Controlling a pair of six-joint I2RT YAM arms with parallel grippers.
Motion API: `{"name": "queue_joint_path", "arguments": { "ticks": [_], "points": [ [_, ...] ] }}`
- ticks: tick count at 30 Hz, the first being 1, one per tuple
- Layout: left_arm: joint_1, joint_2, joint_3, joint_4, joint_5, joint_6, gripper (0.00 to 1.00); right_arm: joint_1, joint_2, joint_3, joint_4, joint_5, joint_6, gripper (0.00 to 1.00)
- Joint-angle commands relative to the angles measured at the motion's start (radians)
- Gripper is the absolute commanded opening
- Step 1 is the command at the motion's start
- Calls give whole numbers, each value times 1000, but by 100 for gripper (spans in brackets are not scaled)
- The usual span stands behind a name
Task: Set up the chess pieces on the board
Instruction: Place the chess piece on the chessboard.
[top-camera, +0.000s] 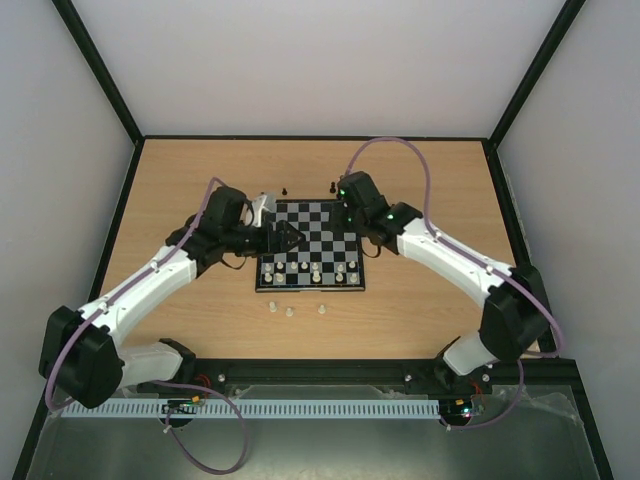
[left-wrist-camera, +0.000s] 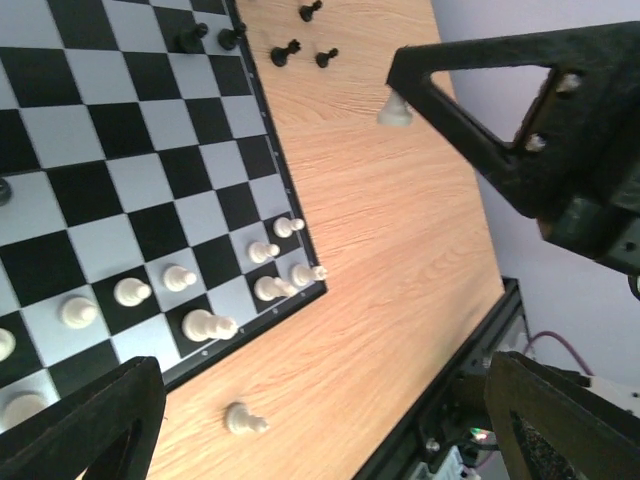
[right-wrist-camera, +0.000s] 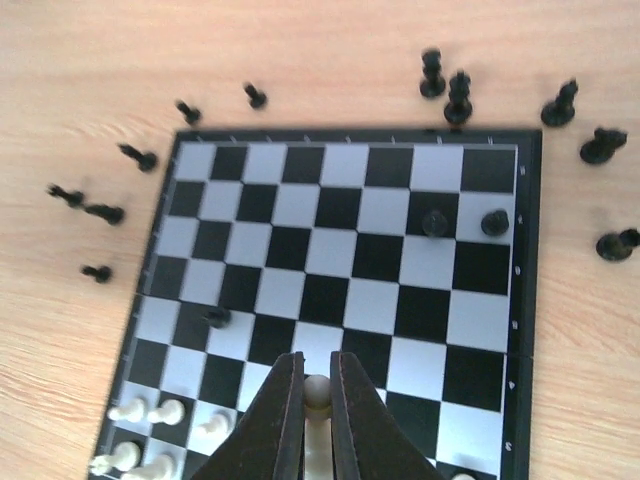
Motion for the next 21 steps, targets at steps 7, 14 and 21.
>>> {"name": "queue_joint_path", "arguments": {
  "ticks": [7,14,21],
  "points": [
    [10,-63,-34,104,76,-89,91,25,-161,-243,311,182,16,5],
    [23,-119,-41,69,53,-83,91,89,-123,-351,476,379,7,4],
    [29,-181,-64,38,33,-82,91,103,-64,-371,564,457,-5,4]
  ]
}}
